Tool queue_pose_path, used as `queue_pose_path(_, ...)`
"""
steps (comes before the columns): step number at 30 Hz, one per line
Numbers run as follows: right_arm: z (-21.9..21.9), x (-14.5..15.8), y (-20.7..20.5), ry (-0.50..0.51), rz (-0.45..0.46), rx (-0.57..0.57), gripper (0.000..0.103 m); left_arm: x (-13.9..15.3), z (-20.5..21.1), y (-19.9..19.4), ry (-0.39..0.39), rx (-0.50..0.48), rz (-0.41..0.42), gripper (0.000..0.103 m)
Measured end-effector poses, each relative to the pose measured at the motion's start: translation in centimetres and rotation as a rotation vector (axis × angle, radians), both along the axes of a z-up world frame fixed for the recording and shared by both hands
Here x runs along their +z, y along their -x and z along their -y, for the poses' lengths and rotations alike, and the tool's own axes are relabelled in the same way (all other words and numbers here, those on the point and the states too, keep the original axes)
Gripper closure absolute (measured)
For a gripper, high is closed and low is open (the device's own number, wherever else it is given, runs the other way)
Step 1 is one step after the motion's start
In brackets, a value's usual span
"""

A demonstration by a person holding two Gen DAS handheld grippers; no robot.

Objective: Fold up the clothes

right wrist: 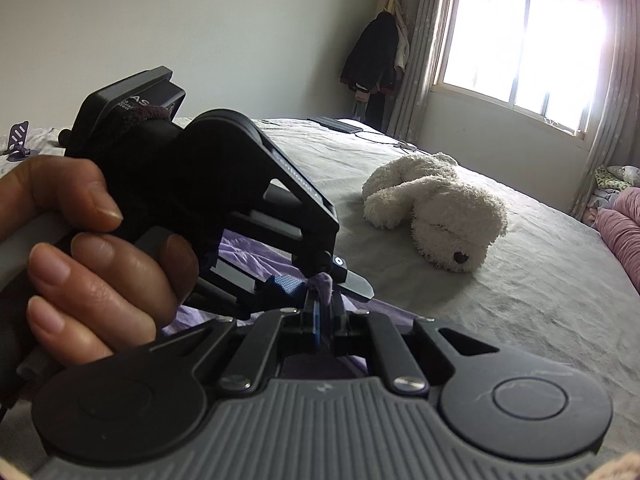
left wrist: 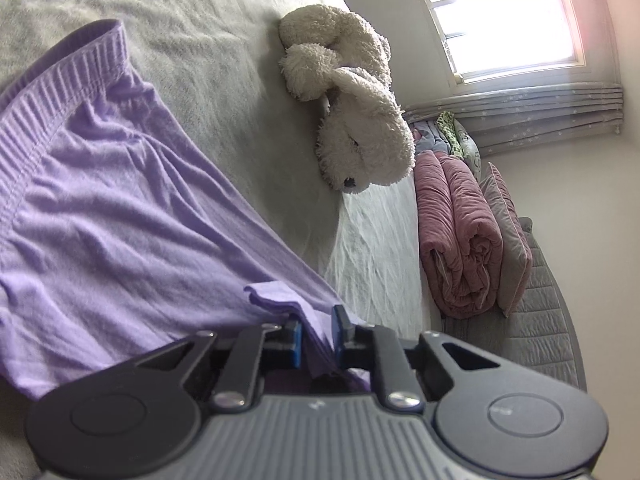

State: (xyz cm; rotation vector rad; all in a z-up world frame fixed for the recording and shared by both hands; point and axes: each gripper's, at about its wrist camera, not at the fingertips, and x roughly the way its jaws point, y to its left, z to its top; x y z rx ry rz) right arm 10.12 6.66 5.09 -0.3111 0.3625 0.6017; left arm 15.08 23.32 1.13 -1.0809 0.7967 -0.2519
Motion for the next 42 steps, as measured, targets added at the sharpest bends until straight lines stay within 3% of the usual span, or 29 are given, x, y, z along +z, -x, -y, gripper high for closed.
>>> queue_pose_path(5,-0.3,-0.3,0.3,-0.006,-0.002,0.002,0.096,0.7,0.1,-0.4,-0.091,-0.030,0.021,0.100)
queue_pose_path(19,-1.4,-0.5,0.2,0.010,0.043,0.064,0.095,2.2,-1.1,-1.2,-0.180,-0.048,0.063,0.101)
queue_pose_path(29,-3.7,-0.3,0.6,0.018,0.066,0.099,0.098,3.7,-1.8,-2.0,-0.350,-0.093,0.099,0.102)
queue_pose_path(34,-6.0,-0.9,1.1,0.097,0.095,0.090,0.101,3.2,-3.1,-2.3,-0.347,-0.088,0.083,0.102)
queue_pose_path(37,-5.6,-1.4,0.8,0.073,0.072,0.062,0.101,3.1,-3.1,-2.3,-0.354,-0.090,0.081,0.102)
queue_pose_path(39,-5.1,-1.6,0.7,0.057,0.062,0.043,0.084,3.0,-3.0,-2.4,-0.346,-0.093,0.070,0.102)
queue_pose_path(41,-4.5,-1.8,1.1,0.054,0.070,0.025,0.054,3.0,-3.1,-2.4,-0.329,-0.091,0.057,0.102)
queue_pose_path(42,-4.6,-1.9,1.1,0.077,0.083,0.012,0.054,3.0,-3.3,-2.4,-0.316,-0.087,0.052,0.102)
